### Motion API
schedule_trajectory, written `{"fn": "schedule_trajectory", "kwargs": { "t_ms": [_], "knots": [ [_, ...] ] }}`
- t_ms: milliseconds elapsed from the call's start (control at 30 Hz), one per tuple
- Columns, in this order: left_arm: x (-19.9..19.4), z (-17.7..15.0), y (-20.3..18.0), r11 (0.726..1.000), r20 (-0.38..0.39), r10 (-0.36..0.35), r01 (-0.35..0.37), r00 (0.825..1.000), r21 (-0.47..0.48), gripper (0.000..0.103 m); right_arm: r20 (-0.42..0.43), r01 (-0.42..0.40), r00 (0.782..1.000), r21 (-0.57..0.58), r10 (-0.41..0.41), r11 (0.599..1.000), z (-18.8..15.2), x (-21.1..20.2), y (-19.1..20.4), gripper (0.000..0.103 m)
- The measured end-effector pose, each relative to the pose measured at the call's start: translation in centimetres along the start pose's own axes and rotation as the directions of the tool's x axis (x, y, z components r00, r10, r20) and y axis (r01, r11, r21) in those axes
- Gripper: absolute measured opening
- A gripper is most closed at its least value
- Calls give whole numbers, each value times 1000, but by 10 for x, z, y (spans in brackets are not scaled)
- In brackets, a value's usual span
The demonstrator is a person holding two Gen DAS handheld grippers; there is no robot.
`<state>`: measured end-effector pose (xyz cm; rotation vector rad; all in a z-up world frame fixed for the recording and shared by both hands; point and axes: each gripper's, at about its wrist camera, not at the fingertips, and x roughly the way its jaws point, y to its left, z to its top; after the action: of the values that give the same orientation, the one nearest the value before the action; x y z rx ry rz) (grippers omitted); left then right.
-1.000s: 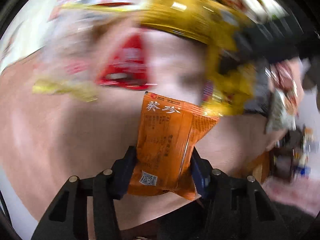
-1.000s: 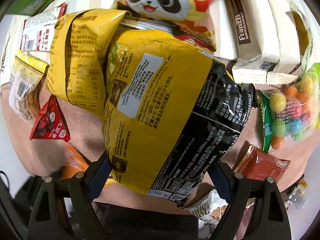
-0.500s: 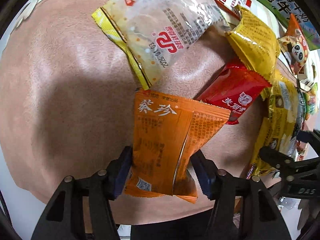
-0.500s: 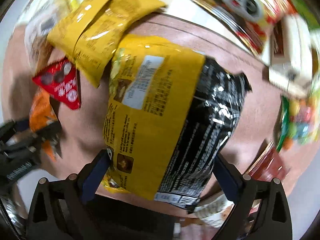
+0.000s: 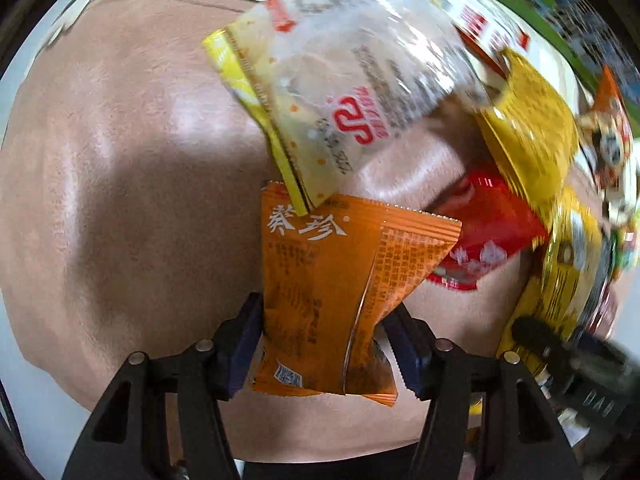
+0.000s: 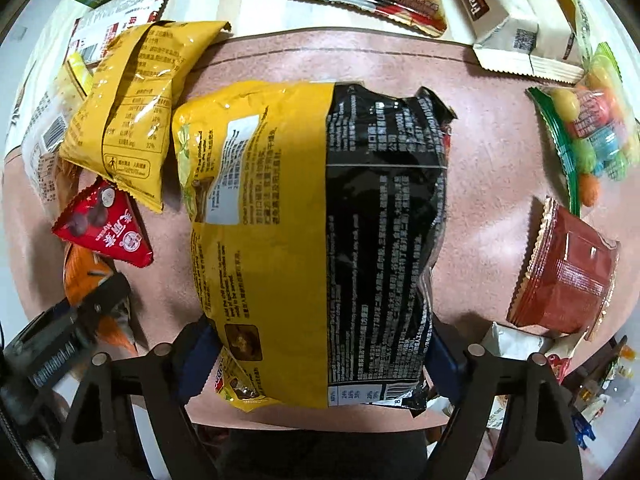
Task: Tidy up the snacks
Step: 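Carry both packets over the cardboard box with both grippers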
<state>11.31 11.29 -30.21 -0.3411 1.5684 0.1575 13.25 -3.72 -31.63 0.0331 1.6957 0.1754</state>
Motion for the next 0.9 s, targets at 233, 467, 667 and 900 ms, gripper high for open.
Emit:
{"fn": "schedule_trajectory", "kwargs": {
  "t_ms": [233,467,667,900],
  "knots": [
    [-9,4,13,1000,3,11,-11,1000,-14,58,-28,-78,997,29,79,997,-1,-7,-26,97],
    [-18,-15,1,989,18,49,-51,999,137,58,-17,-64,998,59,65,996,22,19,-29,99],
    [-24,-26,22,995,29,19,-21,999,96,49,26,-35,999,96,33,995,19,25,-25,92],
    [-39,-15,36,993,52,35,-41,998,114,48,51,-34,998,101,29,994,-3,15,-34,88]
  ]
}}
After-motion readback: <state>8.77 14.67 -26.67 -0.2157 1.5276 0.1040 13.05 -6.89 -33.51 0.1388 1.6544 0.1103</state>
